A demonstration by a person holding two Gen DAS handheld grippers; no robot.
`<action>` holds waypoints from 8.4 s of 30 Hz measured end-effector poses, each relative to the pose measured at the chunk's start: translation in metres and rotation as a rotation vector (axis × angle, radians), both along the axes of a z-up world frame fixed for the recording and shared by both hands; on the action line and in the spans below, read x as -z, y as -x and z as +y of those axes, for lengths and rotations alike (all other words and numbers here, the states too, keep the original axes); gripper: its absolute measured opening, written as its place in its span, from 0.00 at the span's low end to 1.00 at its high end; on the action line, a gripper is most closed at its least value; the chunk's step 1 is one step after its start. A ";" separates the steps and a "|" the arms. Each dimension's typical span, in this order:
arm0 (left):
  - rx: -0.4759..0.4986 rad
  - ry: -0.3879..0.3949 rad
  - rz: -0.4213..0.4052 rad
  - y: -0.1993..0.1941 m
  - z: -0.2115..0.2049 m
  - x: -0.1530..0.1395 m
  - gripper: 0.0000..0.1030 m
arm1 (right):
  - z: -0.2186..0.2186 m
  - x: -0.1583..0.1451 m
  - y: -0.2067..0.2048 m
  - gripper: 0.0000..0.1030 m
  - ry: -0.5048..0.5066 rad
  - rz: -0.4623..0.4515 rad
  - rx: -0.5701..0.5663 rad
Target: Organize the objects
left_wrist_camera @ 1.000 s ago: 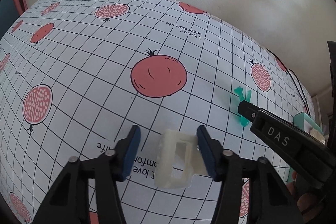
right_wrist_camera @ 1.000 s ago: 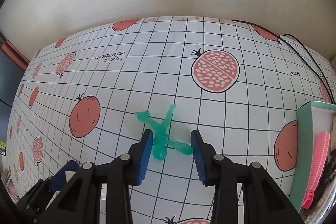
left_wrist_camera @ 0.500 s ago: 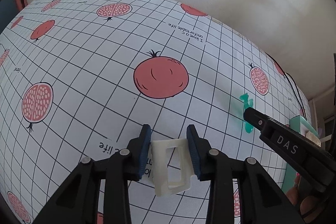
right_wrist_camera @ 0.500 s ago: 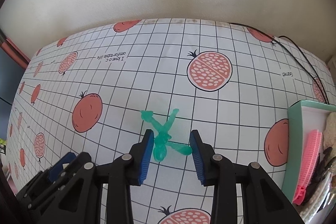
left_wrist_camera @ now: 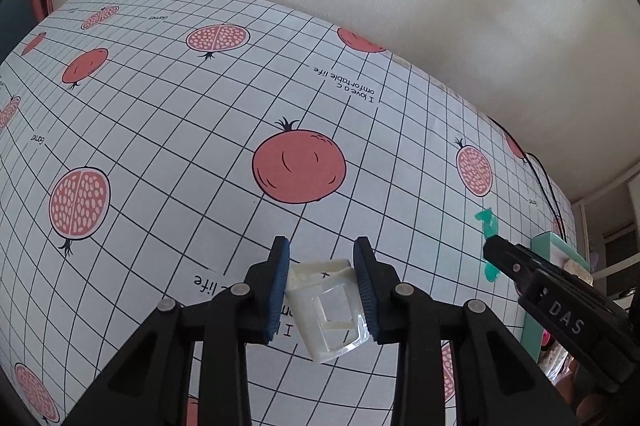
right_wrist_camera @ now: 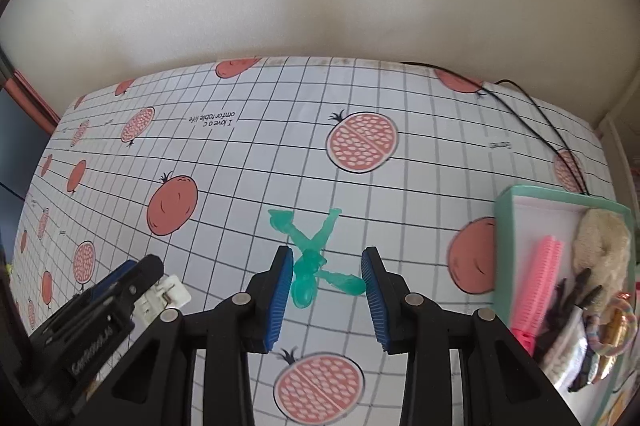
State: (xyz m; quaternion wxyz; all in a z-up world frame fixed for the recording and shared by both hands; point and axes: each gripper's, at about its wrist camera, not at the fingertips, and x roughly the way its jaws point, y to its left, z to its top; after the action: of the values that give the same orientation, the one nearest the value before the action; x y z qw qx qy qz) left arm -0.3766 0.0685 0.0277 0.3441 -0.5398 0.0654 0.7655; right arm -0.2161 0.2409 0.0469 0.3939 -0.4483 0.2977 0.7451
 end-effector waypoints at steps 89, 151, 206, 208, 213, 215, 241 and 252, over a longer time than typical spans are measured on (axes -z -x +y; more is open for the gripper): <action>0.219 -0.024 0.090 -0.189 -0.015 -0.096 0.33 | -0.108 -0.032 -0.233 0.10 -0.006 0.039 0.169; 0.504 0.045 0.092 -0.325 0.072 -0.020 0.42 | -0.094 0.028 -0.309 0.11 0.107 -0.012 0.282; 0.216 0.097 0.257 -0.247 0.029 -0.032 1.00 | -0.098 -0.012 -0.311 1.00 -0.112 0.128 0.285; 0.232 0.088 0.283 -0.247 0.025 -0.038 1.00 | -0.103 -0.016 -0.309 1.00 -0.119 0.134 0.282; 0.247 0.043 0.344 -0.244 0.007 -0.059 1.00 | -0.122 -0.026 -0.303 1.00 -0.140 0.135 0.274; 0.235 0.025 0.360 -0.243 -0.002 -0.068 1.00 | -0.131 -0.030 -0.301 1.00 -0.151 0.132 0.269; 0.206 -0.039 0.379 -0.256 -0.139 -0.051 1.00 | -0.240 0.005 -0.282 1.00 -0.190 0.079 0.216; 0.198 0.049 0.314 -0.253 -0.167 0.012 1.00 | -0.247 0.060 -0.284 1.00 -0.148 -0.033 0.227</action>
State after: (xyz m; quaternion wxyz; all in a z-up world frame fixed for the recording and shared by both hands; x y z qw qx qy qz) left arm -0.1240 -0.0988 0.0157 0.3902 -0.4129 0.1895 0.8008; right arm 0.0678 -0.0057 -0.0136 0.5127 -0.3937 0.2842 0.7081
